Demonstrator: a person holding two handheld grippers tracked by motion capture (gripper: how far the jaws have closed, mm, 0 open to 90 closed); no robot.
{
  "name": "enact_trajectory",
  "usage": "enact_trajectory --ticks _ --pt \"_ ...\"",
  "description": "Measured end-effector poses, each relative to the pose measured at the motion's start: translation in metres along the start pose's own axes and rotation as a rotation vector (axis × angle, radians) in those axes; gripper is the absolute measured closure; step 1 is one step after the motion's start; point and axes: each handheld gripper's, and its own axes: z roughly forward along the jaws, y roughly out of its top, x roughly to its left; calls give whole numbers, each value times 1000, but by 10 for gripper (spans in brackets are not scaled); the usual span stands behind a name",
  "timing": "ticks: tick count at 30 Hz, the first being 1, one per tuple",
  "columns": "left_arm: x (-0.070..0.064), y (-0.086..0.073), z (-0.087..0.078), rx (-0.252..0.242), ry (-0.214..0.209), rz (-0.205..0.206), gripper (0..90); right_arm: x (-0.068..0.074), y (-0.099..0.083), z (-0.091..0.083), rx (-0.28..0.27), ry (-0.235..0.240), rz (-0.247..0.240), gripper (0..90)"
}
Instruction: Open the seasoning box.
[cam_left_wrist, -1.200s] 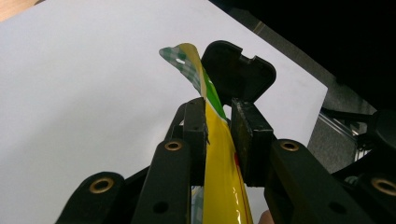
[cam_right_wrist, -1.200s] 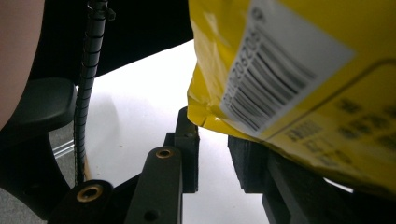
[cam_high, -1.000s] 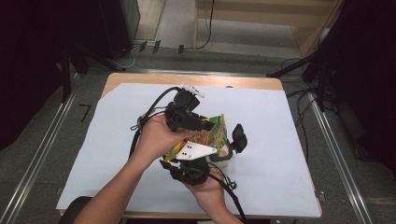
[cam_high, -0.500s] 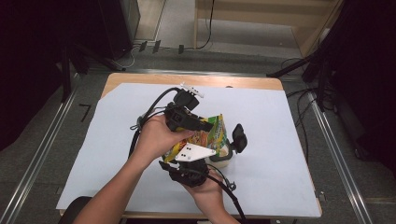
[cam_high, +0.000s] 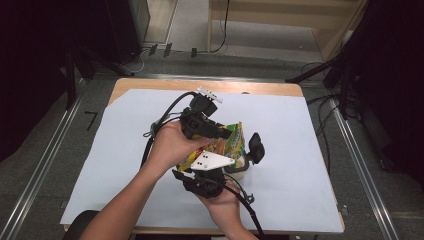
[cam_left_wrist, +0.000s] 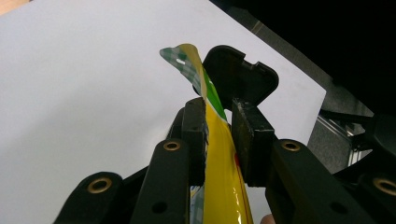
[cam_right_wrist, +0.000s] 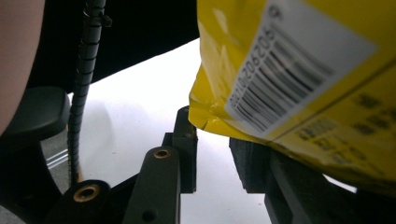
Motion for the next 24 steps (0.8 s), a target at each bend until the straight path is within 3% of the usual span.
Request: enact_trajectory --ticks 7,16,24 --pt "-1 0 7 11 17 9 762 -8 -1 2 32 -4 11 702" --pt "-2 1 11 11 17 12 762 -11 -5 2 28 -20 24 715" --pt "-7 2 -2 -21 21 17 752 -5 2 -3 -2 33 42 724"
